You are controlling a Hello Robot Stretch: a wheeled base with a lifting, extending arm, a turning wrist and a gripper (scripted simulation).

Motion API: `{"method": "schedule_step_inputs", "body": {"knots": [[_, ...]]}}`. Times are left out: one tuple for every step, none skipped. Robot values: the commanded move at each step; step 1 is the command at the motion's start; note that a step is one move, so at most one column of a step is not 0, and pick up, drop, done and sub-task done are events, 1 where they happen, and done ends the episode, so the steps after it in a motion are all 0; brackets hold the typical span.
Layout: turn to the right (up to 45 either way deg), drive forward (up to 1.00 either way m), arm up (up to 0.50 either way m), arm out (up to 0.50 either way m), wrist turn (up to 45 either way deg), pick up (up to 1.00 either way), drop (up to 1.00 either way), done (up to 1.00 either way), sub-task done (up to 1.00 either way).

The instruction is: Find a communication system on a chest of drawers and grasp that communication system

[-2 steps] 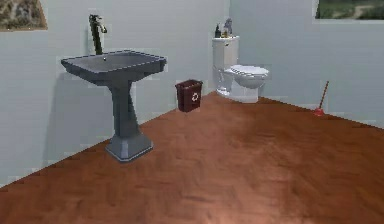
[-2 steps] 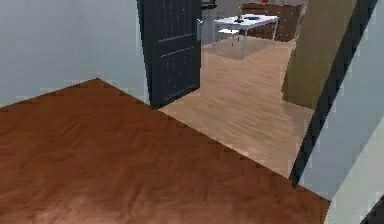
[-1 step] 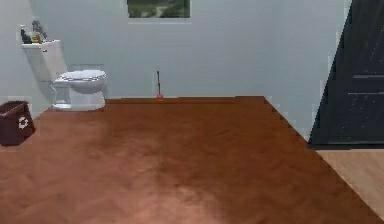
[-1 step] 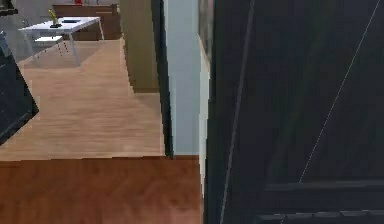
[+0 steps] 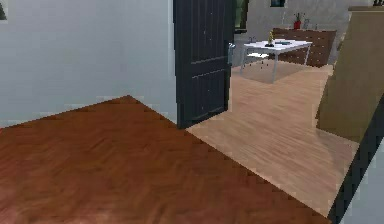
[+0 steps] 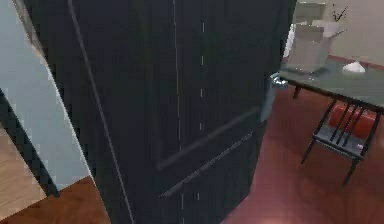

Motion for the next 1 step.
{"method": "schedule_step_inputs", "body": {"knots": [[0.0,0.35,0.0,0.0,0.0,0.0,0.0,0.0,0.0]]}}
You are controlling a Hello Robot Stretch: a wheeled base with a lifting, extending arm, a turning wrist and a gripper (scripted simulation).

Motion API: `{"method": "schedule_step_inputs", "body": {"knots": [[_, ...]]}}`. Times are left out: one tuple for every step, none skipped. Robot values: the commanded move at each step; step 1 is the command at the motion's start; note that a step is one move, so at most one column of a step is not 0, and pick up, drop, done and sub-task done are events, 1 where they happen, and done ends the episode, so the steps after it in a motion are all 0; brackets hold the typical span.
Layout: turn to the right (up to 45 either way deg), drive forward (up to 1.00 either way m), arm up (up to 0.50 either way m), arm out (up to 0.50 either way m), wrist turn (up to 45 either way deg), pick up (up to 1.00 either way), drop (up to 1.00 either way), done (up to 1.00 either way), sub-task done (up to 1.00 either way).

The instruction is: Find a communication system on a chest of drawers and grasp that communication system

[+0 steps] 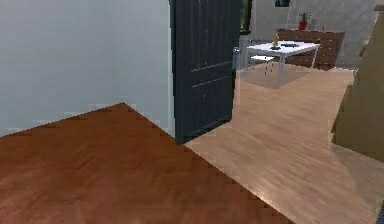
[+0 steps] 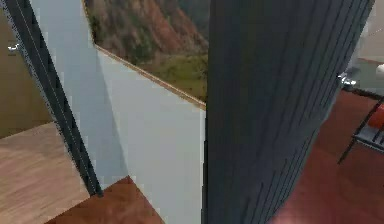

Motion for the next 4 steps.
{"method": "schedule_step_inputs", "body": {"knots": [[27.0,0.0,0.0,0.0,0.0,0.0,0.0,0.0,0.0],[0.0,1.0,0.0,0.0,0.0,0.0,0.0,0.0,0.0],[3.0,0.0,0.0,0.0,0.0,0.0,0.0,0.0,0.0],[0.0,1.0,0.0,0.0,0.0,0.0,0.0,0.0,0.0]]}}
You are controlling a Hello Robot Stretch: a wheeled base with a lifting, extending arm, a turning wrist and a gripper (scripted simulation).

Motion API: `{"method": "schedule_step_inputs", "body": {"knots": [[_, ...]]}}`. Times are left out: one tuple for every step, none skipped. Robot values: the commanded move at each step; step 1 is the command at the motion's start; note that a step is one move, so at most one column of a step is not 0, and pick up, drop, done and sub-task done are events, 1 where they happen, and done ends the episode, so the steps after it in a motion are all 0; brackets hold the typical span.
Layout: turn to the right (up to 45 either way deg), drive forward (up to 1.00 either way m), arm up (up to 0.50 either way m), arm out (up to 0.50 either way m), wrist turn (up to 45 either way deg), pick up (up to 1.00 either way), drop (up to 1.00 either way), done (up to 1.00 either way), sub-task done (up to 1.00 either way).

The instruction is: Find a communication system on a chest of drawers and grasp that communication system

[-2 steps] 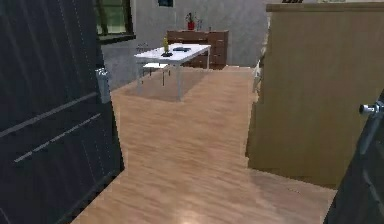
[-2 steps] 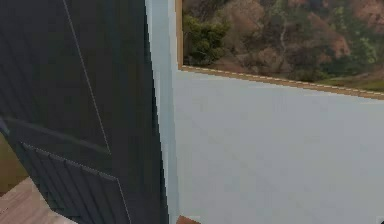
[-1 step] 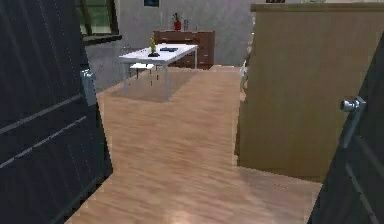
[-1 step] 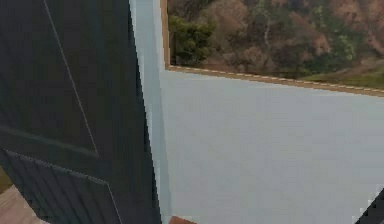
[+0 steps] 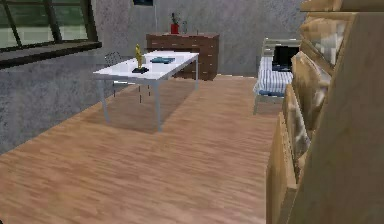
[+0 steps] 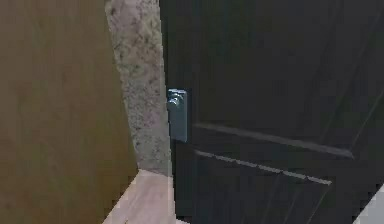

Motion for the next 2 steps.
{"method": "schedule_step_inputs", "body": {"knots": [[0.0,0.85,0.0,0.0,0.0,0.0,0.0,0.0,0.0],[12.0,0.0,0.0,0.0,0.0,0.0,0.0,0.0,0.0]]}}
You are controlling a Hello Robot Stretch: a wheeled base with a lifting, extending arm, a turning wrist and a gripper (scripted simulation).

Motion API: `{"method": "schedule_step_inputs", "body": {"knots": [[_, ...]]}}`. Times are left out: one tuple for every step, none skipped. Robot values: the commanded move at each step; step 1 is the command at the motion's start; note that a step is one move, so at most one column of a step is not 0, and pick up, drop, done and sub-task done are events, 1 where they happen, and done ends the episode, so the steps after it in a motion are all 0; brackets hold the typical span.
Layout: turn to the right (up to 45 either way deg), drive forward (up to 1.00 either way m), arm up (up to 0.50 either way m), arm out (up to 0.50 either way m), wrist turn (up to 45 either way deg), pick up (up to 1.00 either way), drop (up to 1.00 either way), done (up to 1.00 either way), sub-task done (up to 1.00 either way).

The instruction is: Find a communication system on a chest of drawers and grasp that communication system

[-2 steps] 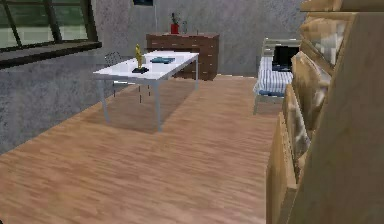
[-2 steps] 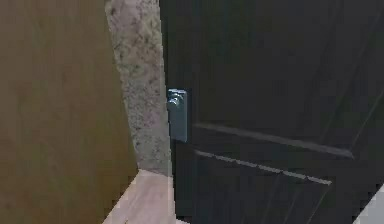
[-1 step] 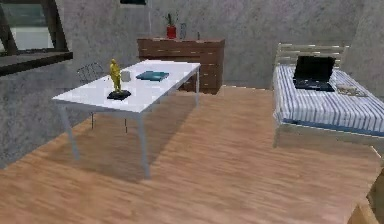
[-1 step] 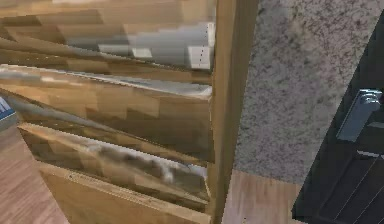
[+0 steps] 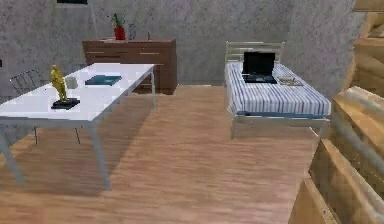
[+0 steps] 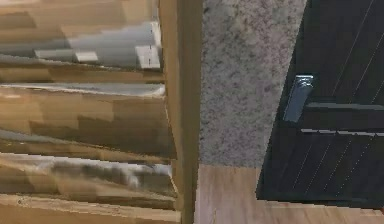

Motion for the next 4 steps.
{"method": "schedule_step_inputs", "body": {"knots": [[0.0,1.0,0.0,0.0,0.0,0.0,0.0,0.0,0.0],[0.0,1.0,0.0,0.0,0.0,0.0,0.0,0.0,0.0],[0.0,1.0,0.0,0.0,0.0,0.0,0.0,0.0,0.0],[15.0,0.0,0.0,0.0,0.0,0.0,0.0,0.0,0.0]]}}
